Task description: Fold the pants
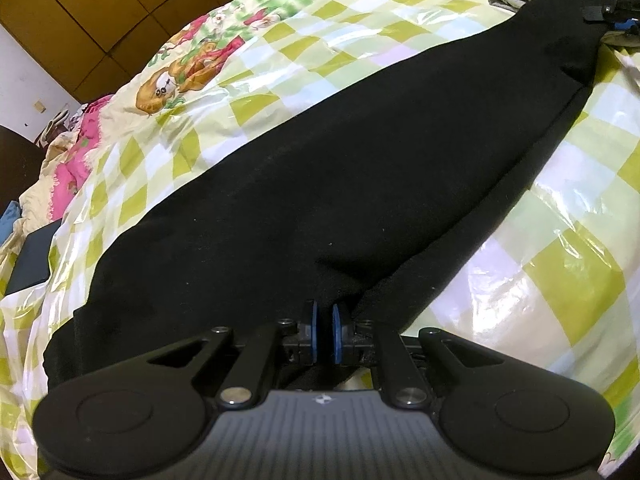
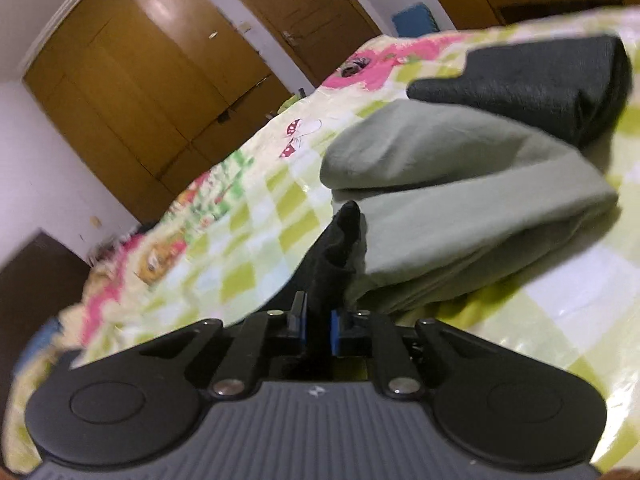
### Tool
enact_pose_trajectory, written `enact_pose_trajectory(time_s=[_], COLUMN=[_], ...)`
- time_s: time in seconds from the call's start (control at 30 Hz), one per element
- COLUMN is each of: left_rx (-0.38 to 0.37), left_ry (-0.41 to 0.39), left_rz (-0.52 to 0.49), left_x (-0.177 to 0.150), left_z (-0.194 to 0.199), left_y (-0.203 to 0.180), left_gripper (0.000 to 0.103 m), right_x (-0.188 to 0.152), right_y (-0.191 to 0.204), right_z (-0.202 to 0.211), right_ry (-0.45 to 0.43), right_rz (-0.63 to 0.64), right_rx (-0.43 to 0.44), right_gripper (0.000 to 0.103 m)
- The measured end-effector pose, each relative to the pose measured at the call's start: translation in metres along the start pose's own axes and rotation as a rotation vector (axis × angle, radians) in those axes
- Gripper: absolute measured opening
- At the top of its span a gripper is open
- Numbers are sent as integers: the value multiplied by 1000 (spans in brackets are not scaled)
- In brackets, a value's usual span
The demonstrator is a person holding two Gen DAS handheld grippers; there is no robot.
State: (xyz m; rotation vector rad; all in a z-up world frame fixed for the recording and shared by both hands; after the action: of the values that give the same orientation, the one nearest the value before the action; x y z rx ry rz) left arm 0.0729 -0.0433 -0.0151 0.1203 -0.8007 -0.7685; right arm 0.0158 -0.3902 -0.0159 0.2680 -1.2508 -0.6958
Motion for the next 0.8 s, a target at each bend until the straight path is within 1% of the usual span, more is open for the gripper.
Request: enact_pose_trajectory(time_s=[0.03, 0.07, 0.1, 0.13, 0.17, 0.2, 0.23, 0.3, 0.33, 0.47, 0.53, 0.57, 0.7, 0.8], left_rx=[-2, -3, -4, -4, -4, -6, -8, -10, -10, -10, -11, -11, -14, -16], left_ry=[2, 3, 4, 5, 5, 5, 6, 11, 13, 16, 16, 16, 19, 18], left_rz=[1, 3, 5, 6, 8, 8, 6, -2, -4, -7, -10, -9, -8, -6], left_x=[-1, -1, -1, -1, -1, -1, -2, -2, -1, 0, 0, 0, -1, -2], left_z=[-1, -2, -3, -3, -4, -4, -4, -6, -7, -7, -8, -8, -10, -10], left_y=[0, 0, 0, 0, -1, 0, -1, -2, -3, -3, -3, -4, -4, -4], left_gripper=[25, 25, 25, 25, 25, 25, 25, 25, 25, 25, 25, 25, 25, 26], right_x=[-3, -5, -7, -12, -14, -15, -16, -19, -20, -30, -33, -33, -31, -29], right_y=[-7, -11, -16, -20, -20, -17, -5, 26, 36, 63, 65, 63, 61, 58], right_z=[3, 1, 0, 0, -3, -2, 2, 9, 11, 15, 14, 14, 12, 6], right_ry=[9, 21, 49, 74, 96, 97, 74, 22, 6, -19, -17, -8, 2, 12], right_rz=[-14, -55, -92, -123, -142, -124, -47, 166, 227, 372, 368, 358, 332, 288], right_rx=[2, 16, 32, 27, 15, 17, 6, -5, -8, -6, 8, 8, 21, 12], right_gripper=[17, 17, 19, 23, 24, 24, 24, 24, 24, 24, 32, 34, 35, 35])
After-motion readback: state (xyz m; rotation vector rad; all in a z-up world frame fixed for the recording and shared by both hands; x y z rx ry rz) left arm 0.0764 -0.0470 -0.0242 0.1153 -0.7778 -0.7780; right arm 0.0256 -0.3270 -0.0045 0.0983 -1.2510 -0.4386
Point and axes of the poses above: each gripper's, at about its wrist camera, not at the fingertips, and z roughly against the way its jaws point, y to its left, x to its top, the point moved 3 cm from there along -z, roughly the way its jaws point, and after that the axes turned 12 degrees about -y, right-handed, at the moved point
